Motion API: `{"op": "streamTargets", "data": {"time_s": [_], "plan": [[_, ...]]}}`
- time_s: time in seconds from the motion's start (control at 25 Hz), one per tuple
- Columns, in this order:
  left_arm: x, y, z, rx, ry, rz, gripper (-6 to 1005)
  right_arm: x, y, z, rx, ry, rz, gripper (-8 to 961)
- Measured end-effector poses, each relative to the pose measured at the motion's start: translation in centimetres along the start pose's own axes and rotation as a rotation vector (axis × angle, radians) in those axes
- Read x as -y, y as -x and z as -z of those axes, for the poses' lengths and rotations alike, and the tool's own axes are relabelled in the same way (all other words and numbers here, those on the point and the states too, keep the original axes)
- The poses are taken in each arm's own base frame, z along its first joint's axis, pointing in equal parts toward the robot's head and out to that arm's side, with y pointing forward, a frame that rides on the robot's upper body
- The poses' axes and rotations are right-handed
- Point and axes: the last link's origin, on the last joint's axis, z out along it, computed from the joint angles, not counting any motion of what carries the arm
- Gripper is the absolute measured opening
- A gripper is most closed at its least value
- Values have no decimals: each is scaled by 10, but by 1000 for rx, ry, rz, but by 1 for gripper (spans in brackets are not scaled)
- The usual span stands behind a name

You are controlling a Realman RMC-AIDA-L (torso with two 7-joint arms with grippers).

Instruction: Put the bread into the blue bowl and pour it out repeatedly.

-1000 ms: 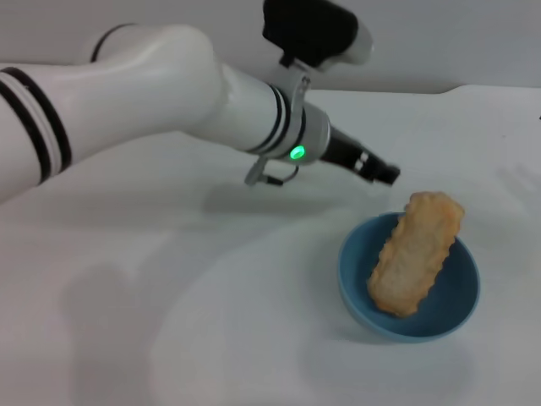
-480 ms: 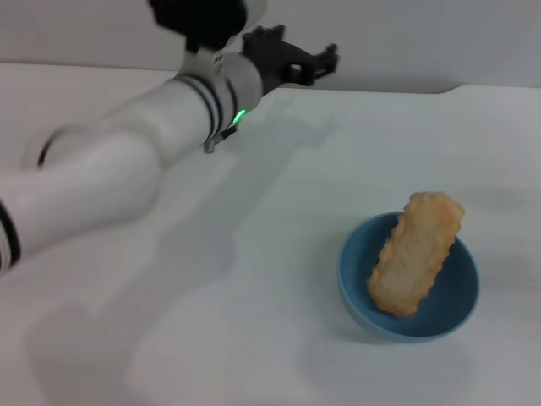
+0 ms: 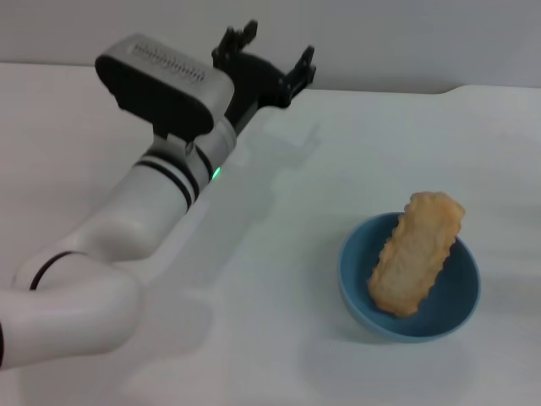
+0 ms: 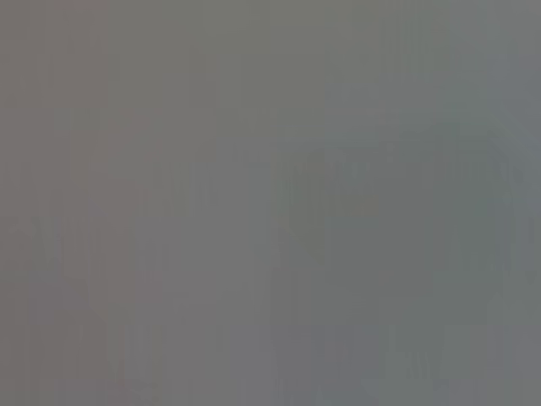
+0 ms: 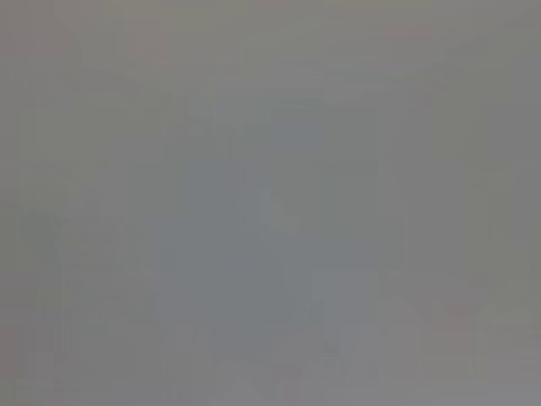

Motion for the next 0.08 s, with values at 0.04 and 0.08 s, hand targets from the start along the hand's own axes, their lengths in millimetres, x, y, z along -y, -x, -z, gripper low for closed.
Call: {"op": "streamTargets", "data": {"time_s": [0.04,0.08], "plan": [[-1,3,2,6,3,9,823,1,-1,1,-2,-13,-9,521],[-1,7,4,19,3,30,823,3,-3,3,-5,-25,-17,521]]}}
